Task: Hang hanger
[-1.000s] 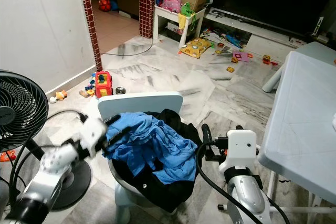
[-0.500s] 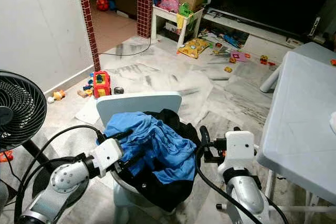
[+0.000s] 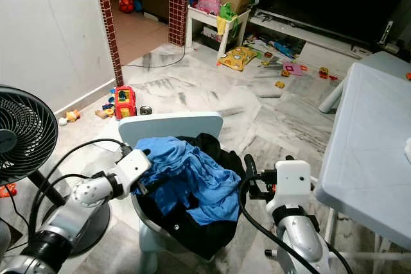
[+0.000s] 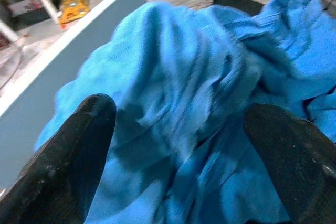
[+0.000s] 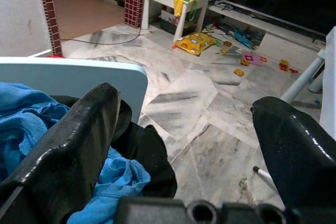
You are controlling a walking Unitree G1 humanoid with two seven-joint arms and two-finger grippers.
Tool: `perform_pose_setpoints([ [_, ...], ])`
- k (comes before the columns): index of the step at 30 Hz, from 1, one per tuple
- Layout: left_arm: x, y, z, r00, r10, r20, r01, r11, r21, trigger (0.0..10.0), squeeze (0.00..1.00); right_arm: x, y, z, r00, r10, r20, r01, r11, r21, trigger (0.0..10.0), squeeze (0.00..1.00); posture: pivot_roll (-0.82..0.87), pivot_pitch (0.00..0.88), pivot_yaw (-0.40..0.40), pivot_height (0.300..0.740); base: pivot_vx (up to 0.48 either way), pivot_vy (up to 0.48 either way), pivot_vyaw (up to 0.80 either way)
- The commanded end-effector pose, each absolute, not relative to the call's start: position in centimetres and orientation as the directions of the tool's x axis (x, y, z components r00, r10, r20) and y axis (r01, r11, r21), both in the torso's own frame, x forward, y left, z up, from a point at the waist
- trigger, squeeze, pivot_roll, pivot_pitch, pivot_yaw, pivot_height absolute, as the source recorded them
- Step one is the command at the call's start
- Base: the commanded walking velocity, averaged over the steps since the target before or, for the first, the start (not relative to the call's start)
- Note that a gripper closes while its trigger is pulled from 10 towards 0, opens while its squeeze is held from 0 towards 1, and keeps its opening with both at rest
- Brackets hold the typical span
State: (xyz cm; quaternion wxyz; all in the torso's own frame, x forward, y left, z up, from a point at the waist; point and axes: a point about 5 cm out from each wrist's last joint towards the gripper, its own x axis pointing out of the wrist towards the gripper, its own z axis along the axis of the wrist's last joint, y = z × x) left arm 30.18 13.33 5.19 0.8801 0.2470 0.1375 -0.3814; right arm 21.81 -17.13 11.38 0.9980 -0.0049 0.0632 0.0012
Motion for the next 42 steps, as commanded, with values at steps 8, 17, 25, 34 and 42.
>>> perform_pose_setpoints([
  [8, 30.7, 11.7, 4.5, 0.589, -0.649, -0.482, 0.805, 0.522, 0.282, 0.0, 0.00, 21.5, -17.6, 11.5, 0.991, -0.022, -0.134, 0.019, 1.000, -0.022, 10.0, 0.00, 0.03, 0.000, -0.121, 0.740, 0.000, 0.000, 0.00],
  [17, 30.7, 11.2, 4.5, 0.568, -0.670, -0.479, 0.822, 0.494, 0.284, 0.0, 0.00, 21.5, -17.7, 11.5, 0.990, -0.028, -0.135, 0.025, 0.999, -0.023, 10.0, 0.00, 0.03, 0.000, -0.119, 0.740, 0.000, 0.000, 0.00],
  [25, 30.7, 11.4, 4.4, 0.569, -0.664, -0.486, 0.822, 0.488, 0.295, 0.0, 0.00, 21.6, -17.5, 11.5, 0.990, -0.026, -0.136, 0.023, 1.000, -0.021, 10.0, 0.00, 0.03, 0.000, -0.119, 0.740, 0.000, 0.000, 0.00],
  [34, 31.4, 10.4, 4.9, 0.582, -0.682, -0.443, 0.802, 0.571, 0.173, 0.0, 0.00, 21.6, -17.7, 11.5, 0.990, -0.034, -0.135, 0.030, 0.999, -0.026, 10.0, 0.00, 0.03, 0.000, -0.118, 0.740, 0.000, 0.000, 0.00],
  [42, 32.3, 7.8, 6.0, 0.563, -0.744, -0.361, 0.758, 0.639, -0.135, 0.0, 0.00, 21.9, -17.6, 11.6, 0.991, -0.030, -0.129, 0.026, 0.999, -0.028, 10.0, 0.00, 0.03, 0.000, -0.120, 0.740, 0.000, 0.000, 0.00],
])
